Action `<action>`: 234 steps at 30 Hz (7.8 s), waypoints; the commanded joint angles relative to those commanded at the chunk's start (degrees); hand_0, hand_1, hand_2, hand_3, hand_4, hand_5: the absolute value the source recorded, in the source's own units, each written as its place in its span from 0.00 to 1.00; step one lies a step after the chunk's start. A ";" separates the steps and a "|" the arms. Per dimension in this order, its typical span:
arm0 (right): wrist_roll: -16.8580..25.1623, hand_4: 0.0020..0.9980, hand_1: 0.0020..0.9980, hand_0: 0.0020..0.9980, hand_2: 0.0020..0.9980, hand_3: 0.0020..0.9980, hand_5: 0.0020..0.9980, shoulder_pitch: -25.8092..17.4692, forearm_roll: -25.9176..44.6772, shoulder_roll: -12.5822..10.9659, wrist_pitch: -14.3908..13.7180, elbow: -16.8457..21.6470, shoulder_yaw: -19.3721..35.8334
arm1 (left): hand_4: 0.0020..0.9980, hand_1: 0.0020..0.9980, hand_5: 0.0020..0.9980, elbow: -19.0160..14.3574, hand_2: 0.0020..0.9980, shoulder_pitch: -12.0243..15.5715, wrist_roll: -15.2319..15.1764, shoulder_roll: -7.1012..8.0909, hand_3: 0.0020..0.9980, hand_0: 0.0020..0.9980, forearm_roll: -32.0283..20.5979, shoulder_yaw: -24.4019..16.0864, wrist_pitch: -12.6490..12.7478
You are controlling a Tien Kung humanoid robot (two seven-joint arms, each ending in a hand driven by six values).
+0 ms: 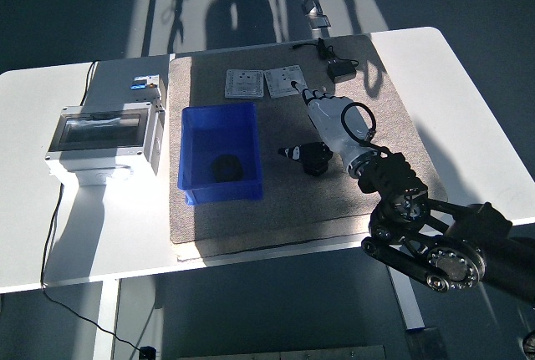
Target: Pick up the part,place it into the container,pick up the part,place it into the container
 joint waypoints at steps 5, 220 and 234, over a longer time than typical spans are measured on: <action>-1.95 0.90 0.69 0.56 0.80 0.83 0.36 -0.32 2.92 0.71 3.30 -2.27 -1.24 | 0.93 0.72 1.00 0.00 0.71 -0.09 0.03 -0.04 0.47 0.71 0.30 -0.11 -0.05; 62.65 0.94 0.59 0.59 0.76 0.91 0.62 -29.72 69.29 -4.71 -12.36 12.15 36.16 | 0.92 0.73 1.00 0.00 0.74 2.82 4.58 -1.86 0.64 0.72 -15.24 6.37 -0.17; 64.46 0.98 0.49 0.61 0.62 0.66 0.58 -31.04 83.50 -2.86 -9.33 12.55 36.58 | 0.93 0.72 1.00 0.00 0.70 2.48 6.77 -0.85 0.54 0.71 -9.64 0.69 -0.47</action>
